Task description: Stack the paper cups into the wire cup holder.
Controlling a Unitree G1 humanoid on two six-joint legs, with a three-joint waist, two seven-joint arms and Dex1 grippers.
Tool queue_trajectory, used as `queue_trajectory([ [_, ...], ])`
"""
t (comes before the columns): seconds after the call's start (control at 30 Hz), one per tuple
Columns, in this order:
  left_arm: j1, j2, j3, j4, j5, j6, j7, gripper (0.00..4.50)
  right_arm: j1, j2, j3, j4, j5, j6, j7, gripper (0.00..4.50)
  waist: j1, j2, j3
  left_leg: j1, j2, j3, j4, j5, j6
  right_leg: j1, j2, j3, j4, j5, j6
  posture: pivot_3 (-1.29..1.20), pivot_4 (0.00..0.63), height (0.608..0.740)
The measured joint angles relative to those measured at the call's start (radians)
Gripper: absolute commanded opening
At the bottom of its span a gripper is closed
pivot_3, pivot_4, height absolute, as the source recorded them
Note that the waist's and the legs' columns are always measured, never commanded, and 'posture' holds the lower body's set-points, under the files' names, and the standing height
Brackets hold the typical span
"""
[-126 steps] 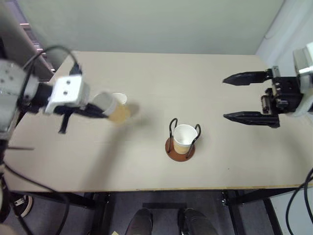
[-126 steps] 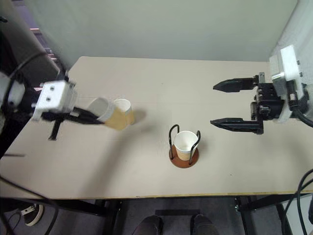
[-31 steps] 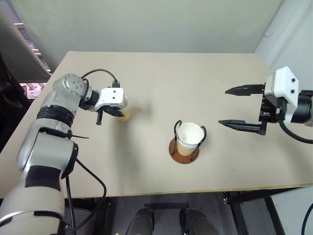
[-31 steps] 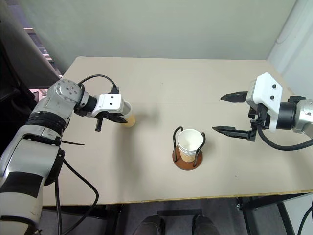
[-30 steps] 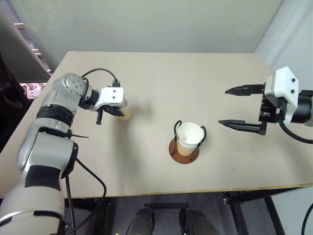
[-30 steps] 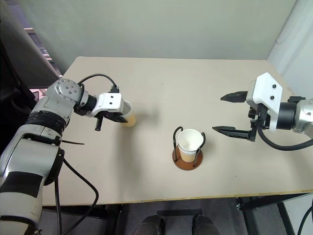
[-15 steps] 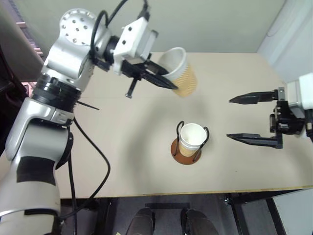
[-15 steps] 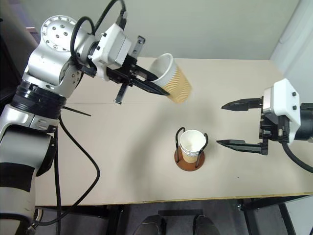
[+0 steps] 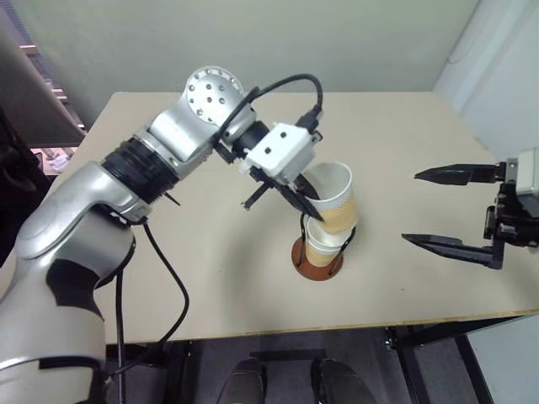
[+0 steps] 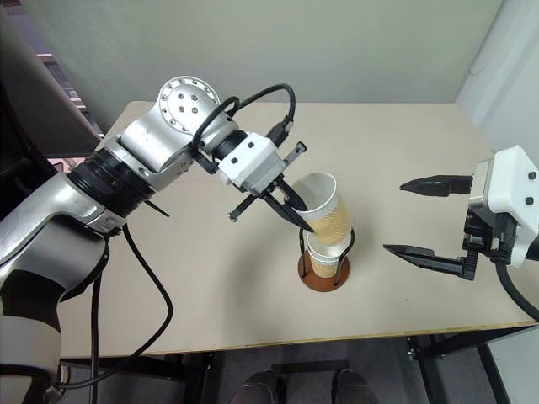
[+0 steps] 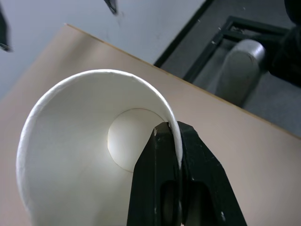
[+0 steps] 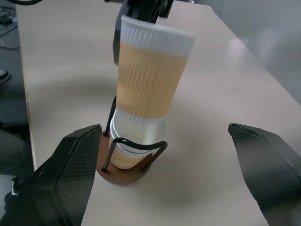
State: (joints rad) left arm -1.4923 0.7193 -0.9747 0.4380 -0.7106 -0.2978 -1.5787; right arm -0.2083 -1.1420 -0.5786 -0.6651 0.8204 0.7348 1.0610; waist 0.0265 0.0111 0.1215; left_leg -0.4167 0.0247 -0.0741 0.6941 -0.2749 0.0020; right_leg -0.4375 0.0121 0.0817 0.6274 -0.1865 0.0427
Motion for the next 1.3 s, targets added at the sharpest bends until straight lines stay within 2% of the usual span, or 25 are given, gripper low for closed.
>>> queue_trajectory([
  [0.2,-0.001,-0.016,-0.054,0.055,0.046,-0.072,0.000,0.04,0.031,0.000,-0.033,-0.014,0.011,0.014,-0.014,4.50,0.001,0.000,0.000,-0.001,0.000,0.001,0.002,-0.002,0.002,0.000,0.000,0.000,-0.001,0.000,0.001,0.00,0.150,0.740],
  [0.23,-0.001,-0.024,-0.054,0.062,0.053,-0.077,0.000,0.22,0.031,0.000,-0.033,-0.014,0.012,0.014,-0.016,4.50,0.002,0.000,0.000,-0.001,0.000,0.001,0.002,-0.002,0.003,0.000,0.000,0.000,-0.001,0.000,0.001,0.00,0.150,0.740],
  [0.33,-0.001,-0.048,-0.054,0.075,0.080,-0.082,0.000,0.97,0.031,0.000,-0.033,-0.014,0.014,0.014,-0.022,4.50,0.004,0.000,0.000,-0.002,0.000,0.001,0.004,-0.003,0.003,0.000,0.000,0.000,-0.001,-0.001,0.002,0.00,0.150,0.740],
  [0.63,0.008,-0.076,-0.020,0.079,0.098,-0.085,-0.001,4.27,0.030,-0.009,-0.030,-0.010,0.020,0.012,-0.023,4.50,0.005,0.001,0.000,-0.002,-0.001,0.001,0.004,-0.004,0.003,0.001,0.000,0.000,-0.001,-0.001,0.003,0.00,0.150,0.740],
  [0.73,0.026,-0.102,0.079,0.109,0.126,-0.059,-0.001,4.27,0.013,-0.009,-0.006,0.004,0.018,-0.007,-0.019,4.50,0.004,0.001,0.000,-0.002,-0.001,0.001,0.005,-0.004,0.003,0.001,0.000,0.001,-0.001,-0.001,0.003,0.00,0.150,0.740],
  [0.83,0.085,-0.067,0.250,0.120,0.126,0.073,0.002,4.27,-0.017,-0.010,0.061,0.052,-0.002,-0.048,0.001,4.50,-0.006,0.002,0.000,-0.001,0.000,0.002,0.004,-0.004,0.003,0.000,0.001,0.002,-0.001,-0.001,0.003,0.00,0.150,0.740],
  [0.93,0.213,0.074,0.386,0.087,0.132,0.199,0.002,4.27,-0.037,-0.009,0.125,0.147,-0.033,-0.094,0.038,4.50,-0.023,0.006,-0.002,0.002,0.000,0.002,0.003,-0.001,-0.002,0.000,0.003,0.004,0.000,-0.001,0.003,0.00,0.150,0.740],
  [1.07,0.514,0.334,0.532,-0.007,0.120,0.380,-0.001,4.27,-0.058,-0.007,0.172,0.338,-0.078,-0.165,0.141,4.50,-0.031,0.006,-0.002,0.002,0.000,0.002,0.000,0.003,-0.008,-0.003,0.004,0.005,0.000,-0.002,0.001,0.00,0.150,0.740],
  [1.13,0.635,0.434,0.595,-0.009,0.111,0.447,-0.001,4.27,-0.056,-0.024,0.186,0.451,-0.120,-0.208,0.208,4.50,-0.028,0.006,-0.002,0.001,0.001,0.001,0.000,0.003,-0.009,-0.005,0.003,0.005,0.001,-0.002,0.000,0.00,0.150,0.740],
  [1.23,0.740,0.519,0.718,-0.019,0.112,0.497,-0.001,4.27,-0.076,-0.053,0.213,0.594,-0.196,-0.279,0.269,4.50,-0.004,0.005,-0.002,0.000,-0.001,-0.001,0.001,0.002,-0.008,-0.004,0.001,0.004,0.001,-0.003,-0.003,0.00,0.150,0.740],
  [1.3,0.796,0.550,0.788,-0.052,0.110,0.519,-0.001,4.27,-0.111,-0.062,0.215,0.644,-0.215,-0.302,0.283,4.50,0.002,0.006,-0.002,0.000,-0.002,-0.001,0.000,-0.003,0.000,-0.004,0.000,0.004,0.002,-0.004,-0.006,0.00,0.150,0.740],
])
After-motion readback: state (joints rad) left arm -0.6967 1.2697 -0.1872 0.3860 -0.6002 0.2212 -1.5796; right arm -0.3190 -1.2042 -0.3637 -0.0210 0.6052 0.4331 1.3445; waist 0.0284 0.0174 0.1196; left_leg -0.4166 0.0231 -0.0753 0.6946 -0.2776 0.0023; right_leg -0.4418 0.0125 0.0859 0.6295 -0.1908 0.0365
